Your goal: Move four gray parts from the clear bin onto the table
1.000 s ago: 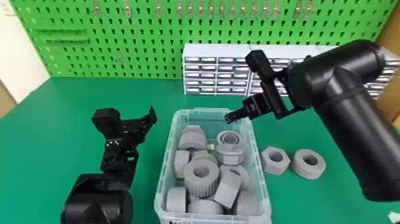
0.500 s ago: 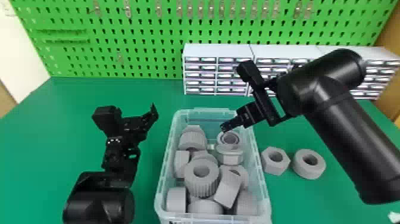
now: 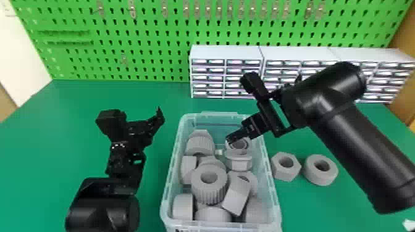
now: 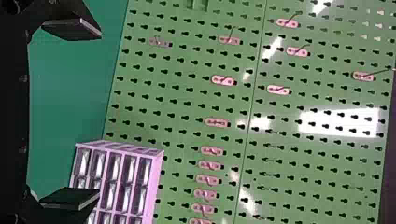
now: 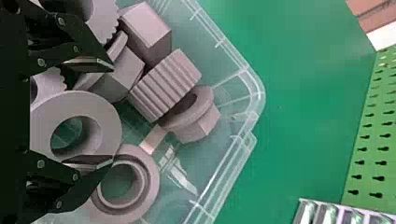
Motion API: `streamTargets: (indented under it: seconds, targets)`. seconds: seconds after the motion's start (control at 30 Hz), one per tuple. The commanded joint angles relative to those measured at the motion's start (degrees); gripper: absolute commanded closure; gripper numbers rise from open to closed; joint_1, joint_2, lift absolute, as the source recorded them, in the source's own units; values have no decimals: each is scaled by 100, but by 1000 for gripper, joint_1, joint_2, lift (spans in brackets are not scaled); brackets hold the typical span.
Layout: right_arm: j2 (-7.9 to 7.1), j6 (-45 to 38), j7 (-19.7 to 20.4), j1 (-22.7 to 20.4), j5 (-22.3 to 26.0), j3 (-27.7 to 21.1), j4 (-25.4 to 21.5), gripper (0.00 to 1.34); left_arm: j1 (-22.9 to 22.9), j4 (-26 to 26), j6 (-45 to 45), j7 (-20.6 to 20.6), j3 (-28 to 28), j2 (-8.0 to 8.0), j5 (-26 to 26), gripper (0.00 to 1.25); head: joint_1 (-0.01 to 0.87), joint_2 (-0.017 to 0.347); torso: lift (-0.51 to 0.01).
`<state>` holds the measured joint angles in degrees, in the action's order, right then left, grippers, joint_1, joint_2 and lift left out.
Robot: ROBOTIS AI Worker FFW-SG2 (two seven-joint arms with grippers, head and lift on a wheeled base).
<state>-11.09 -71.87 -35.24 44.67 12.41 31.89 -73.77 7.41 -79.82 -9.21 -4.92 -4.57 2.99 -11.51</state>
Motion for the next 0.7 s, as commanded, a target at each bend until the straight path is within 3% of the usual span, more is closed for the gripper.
streamTargets:
  seconds: [0.0, 0.67]
  targets:
    - [2, 59, 0, 24, 42, 124, 109, 547, 7, 1, -2, 0, 9, 0, 8, 99, 693, 72, -52]
    - [-7, 68, -27, 68, 139, 537, 390, 492, -2, -7, -2, 0, 26, 0, 26, 98, 693, 72, -52]
